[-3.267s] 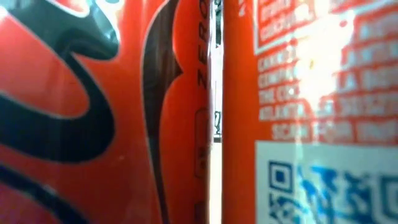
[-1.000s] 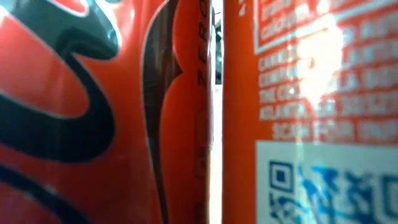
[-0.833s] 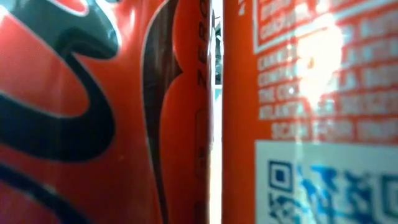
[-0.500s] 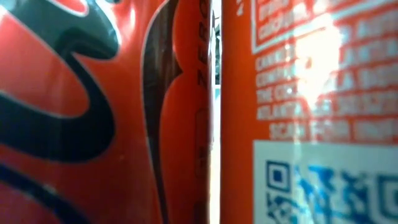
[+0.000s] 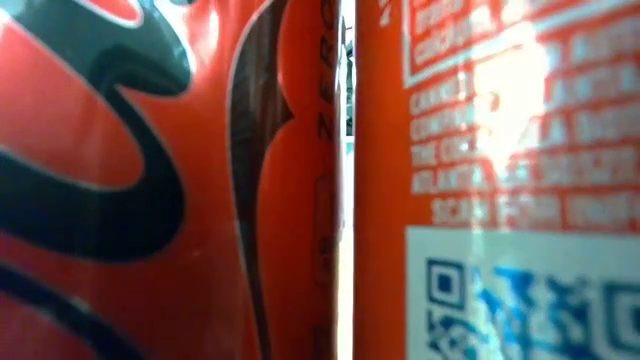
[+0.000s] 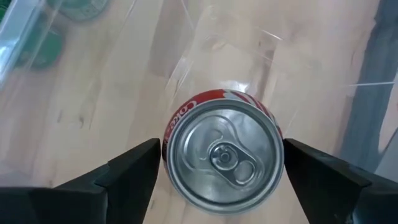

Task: Sort soda cans
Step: Put the top red-white soda can into the bottom transparent bin

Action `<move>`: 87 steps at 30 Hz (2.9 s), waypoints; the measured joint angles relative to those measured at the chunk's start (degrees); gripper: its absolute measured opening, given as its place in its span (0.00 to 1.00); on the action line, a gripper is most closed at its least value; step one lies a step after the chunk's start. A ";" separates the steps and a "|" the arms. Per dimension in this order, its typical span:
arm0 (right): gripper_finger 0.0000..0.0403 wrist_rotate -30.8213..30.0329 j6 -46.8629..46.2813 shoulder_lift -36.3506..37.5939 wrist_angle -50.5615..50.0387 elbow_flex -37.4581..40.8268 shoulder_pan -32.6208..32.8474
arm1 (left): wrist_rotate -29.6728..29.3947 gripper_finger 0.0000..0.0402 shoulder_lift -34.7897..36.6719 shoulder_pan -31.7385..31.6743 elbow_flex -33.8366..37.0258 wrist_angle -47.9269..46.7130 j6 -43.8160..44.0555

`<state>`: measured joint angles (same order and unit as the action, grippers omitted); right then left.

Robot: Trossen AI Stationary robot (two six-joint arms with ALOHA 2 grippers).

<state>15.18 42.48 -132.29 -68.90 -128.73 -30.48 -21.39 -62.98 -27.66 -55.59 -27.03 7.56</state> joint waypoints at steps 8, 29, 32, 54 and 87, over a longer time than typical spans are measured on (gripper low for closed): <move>0.86 -0.09 -2.47 3.84 0.18 0.00 0.11 | -0.02 0.76 0.13 0.00 0.00 0.23 -3.20; 0.85 6.02 -21.51 24.99 -7.75 0.00 3.33 | -0.82 0.76 8.41 12.56 6.26 0.05 5.75; 0.83 5.78 -23.47 26.48 -10.89 0.00 6.11 | -0.83 0.76 8.40 16.44 9.84 5.36 5.25; 0.77 -15.08 -30.62 41.80 6.77 24.70 16.87 | -16.61 0.76 8.79 37.34 17.53 15.28 10.63; 0.77 -3.02 -7.30 11.06 10.06 9.53 0.75 | -18.21 0.76 8.61 30.36 17.53 13.51 4.25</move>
<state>12.16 35.18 -121.23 -58.84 -119.20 -29.73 -39.60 -54.37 2.70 -38.06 -13.52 11.81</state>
